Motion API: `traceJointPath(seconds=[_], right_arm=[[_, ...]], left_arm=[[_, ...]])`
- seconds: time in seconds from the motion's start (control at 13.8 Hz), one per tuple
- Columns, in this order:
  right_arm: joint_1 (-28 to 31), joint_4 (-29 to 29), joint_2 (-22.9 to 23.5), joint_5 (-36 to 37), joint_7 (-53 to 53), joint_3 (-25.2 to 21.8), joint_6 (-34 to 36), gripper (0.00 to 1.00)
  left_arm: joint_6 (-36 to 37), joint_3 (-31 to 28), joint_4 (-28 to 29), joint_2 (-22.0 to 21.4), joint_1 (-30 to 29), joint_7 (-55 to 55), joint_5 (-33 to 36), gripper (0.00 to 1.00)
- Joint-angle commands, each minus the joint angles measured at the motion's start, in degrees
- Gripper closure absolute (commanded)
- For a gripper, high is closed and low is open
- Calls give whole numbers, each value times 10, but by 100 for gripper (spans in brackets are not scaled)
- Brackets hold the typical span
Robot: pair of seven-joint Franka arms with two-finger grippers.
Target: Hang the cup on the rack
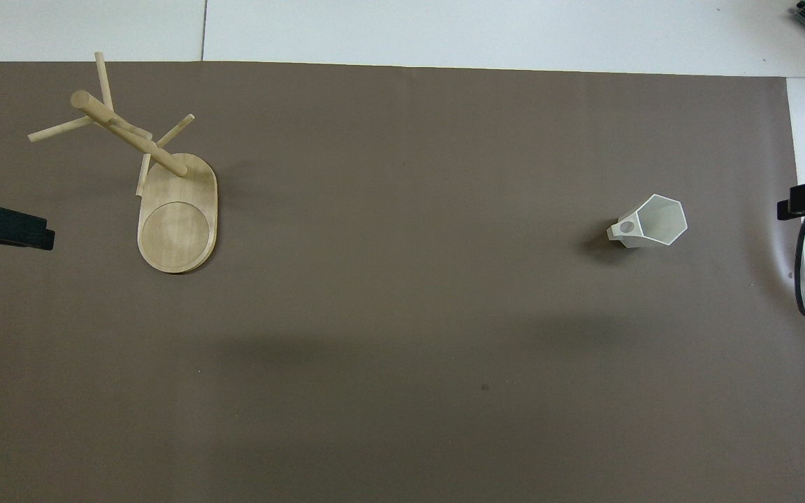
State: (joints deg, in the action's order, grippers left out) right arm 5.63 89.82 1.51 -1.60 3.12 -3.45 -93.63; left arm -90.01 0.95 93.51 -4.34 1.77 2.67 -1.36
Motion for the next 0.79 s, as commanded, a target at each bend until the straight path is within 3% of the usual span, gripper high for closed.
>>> traceJointPath(seconds=[0.0, 0.72], right_arm=[[5, 22, -11, 4, 11, 4, -28, 0], [4, 91, 10, 4, 11, 4, -148, 0]], left_arm=[[-3, 5, 18, -15, -7, -4, 10, 0], [-3, 5, 18, -15, -7, -3, 10, 0]])
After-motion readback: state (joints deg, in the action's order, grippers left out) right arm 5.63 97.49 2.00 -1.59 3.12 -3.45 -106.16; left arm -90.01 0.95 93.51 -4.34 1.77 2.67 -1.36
